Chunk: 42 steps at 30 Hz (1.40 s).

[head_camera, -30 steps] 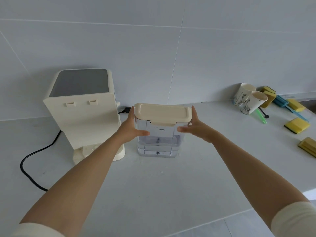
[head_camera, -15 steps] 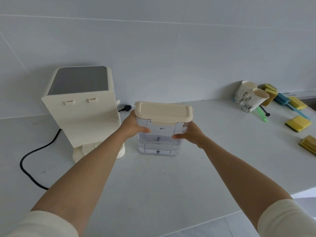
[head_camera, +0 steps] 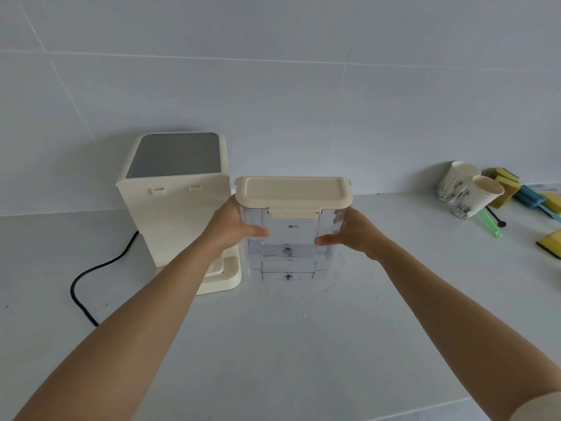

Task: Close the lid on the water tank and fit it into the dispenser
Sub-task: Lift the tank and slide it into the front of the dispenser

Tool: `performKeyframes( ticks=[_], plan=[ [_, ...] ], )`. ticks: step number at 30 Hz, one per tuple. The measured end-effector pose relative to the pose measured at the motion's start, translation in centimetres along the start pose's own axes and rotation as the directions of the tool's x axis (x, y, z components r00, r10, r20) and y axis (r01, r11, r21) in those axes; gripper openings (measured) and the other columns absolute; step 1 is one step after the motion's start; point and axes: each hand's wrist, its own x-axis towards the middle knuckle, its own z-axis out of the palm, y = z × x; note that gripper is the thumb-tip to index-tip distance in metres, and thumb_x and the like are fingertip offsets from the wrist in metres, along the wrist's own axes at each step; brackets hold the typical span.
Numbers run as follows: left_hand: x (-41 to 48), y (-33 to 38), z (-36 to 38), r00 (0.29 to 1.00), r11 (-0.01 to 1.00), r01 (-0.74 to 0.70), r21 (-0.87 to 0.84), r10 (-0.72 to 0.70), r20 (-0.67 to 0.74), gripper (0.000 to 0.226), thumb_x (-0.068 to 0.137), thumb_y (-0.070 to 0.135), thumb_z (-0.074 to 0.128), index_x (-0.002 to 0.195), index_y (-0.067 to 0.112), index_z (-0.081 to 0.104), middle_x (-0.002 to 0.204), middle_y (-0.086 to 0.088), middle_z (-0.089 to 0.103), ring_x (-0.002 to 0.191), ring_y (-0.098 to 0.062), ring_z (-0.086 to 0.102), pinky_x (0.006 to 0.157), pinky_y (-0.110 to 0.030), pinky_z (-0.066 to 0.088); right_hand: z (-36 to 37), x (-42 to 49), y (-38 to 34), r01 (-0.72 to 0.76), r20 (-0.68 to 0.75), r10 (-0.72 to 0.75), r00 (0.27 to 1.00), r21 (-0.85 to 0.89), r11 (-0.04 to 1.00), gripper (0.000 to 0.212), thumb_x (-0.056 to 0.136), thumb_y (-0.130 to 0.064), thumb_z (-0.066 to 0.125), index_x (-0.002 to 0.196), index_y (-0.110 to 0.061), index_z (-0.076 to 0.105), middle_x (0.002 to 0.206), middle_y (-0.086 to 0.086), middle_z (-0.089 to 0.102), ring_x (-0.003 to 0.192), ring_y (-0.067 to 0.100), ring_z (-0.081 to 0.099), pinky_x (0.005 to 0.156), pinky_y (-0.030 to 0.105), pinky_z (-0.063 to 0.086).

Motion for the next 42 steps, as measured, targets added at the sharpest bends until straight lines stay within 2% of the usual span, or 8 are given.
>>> performKeyframes(
  ticks=[2,6,10,17,25,30,35,42],
  plan=[
    [-0.7,0.6,-1.2,1.0,1.0,-0.003,-0.022,0.003,-0.003,0.062,0.059,0.013,0.081,0.113,0.019,0.051,0.089,0.009,0.06,0.103,-0.02,0.054,0.083,-0.032,0.043,0.0,0.1,-1.4,0.004,0.003,-0.003,1.0,-0.032,0.999,0.089,0.055,-0.031,0.084,0.127,-0.008,0.038,0.111,-0.003,0.046,0.102,0.016,0.045,0.085,0.027,0.036],
    [-1.7,1.5,-3.5,0.999,0.999,0.024,-0.024,-0.025,-0.035,0.064,0.061,0.012,0.08,0.118,0.016,0.052,0.108,0.0,0.06,0.106,-0.02,0.052,0.09,-0.037,0.044,0.5,0.4,-3.9,0.013,0.033,-0.011,0.999,-0.057,0.998,0.087,0.053,-0.034,0.084,0.122,-0.006,0.04,0.1,-0.002,0.047,0.097,0.019,0.049,0.084,0.031,0.044],
    [-3.1,1.9,-6.6,0.997,0.998,0.031,-0.046,-0.034,-0.072,0.059,0.062,0.009,0.08,0.112,0.023,0.053,0.097,0.012,0.059,0.096,-0.01,0.053,0.069,-0.024,0.045,2.1,0.9,-6.6,0.059,0.073,-0.054,0.996,-0.063,0.996,0.082,0.053,-0.035,0.083,0.119,-0.008,0.042,0.093,-0.005,0.047,0.094,0.02,0.05,0.082,0.031,0.044],
    [-4.7,1.0,-11.4,0.988,0.992,0.095,-0.078,-0.103,-0.111,0.056,0.064,0.006,0.078,0.113,0.021,0.055,0.103,0.004,0.06,0.09,-0.011,0.056,0.063,-0.023,0.046,5.6,1.8,-10.8,0.127,0.146,-0.117,0.982,-0.063,0.99,0.078,0.057,-0.037,0.081,0.119,-0.009,0.042,0.105,0.0,0.048,0.099,0.021,0.049,0.086,0.032,0.044],
    [-4.9,-0.5,-15.2,0.981,0.991,0.098,-0.092,-0.112,-0.156,0.043,0.064,-0.003,0.075,0.085,0.03,0.056,0.085,0.014,0.06,0.077,0.003,0.055,0.045,-0.01,0.048,9.3,2.9,-13.8,0.167,0.159,-0.162,0.974,-0.013,0.986,0.073,0.058,-0.026,0.082,0.119,-0.008,0.048,0.109,0.001,0.054,0.103,0.021,0.049,0.091,0.033,0.04],
    [-4.5,-1.4,-16.5,0.979,0.99,0.131,-0.047,-0.137,-0.152,0.056,0.064,0.002,0.077,0.111,0.02,0.053,0.09,0.011,0.06,0.082,-0.001,0.056,0.053,-0.017,0.049,10.5,3.5,-14.2,0.141,0.167,-0.136,0.977,-0.018,0.99,0.072,0.056,-0.025,0.083,0.12,-0.011,0.053,0.12,0.009,0.061,0.11,0.027,0.054,0.091,0.033,0.043],
    [-3.9,-2.2,-16.7,0.979,0.99,0.125,-0.059,-0.133,-0.156,0.047,0.063,0.0,0.076,0.094,0.028,0.052,0.083,0.017,0.058,0.075,0.008,0.05,0.048,-0.014,0.048,11.5,4.1,-13.9,0.1,0.159,-0.097,0.983,-0.013,0.995,0.076,0.055,-0.026,0.084,0.122,-0.011,0.051,0.119,0.008,0.061,0.109,0.026,0.054,0.084,0.028,0.04],
    [-2.9,-3.3,-16.9,0.98,0.989,0.137,-0.061,-0.144,-0.14,0.052,0.063,0.004,0.078,0.102,0.025,0.05,0.088,0.013,0.055,0.082,0.001,0.049,0.063,-0.023,0.046,12.2,4.7,-13.8,0.087,0.133,-0.081,0.988,-0.034,0.996,0.086,0.055,-0.029,0.084,0.129,-0.01,0.043,0.127,0.008,0.055,0.116,0.027,0.05,0.085,0.028,0.038]
  ],
)
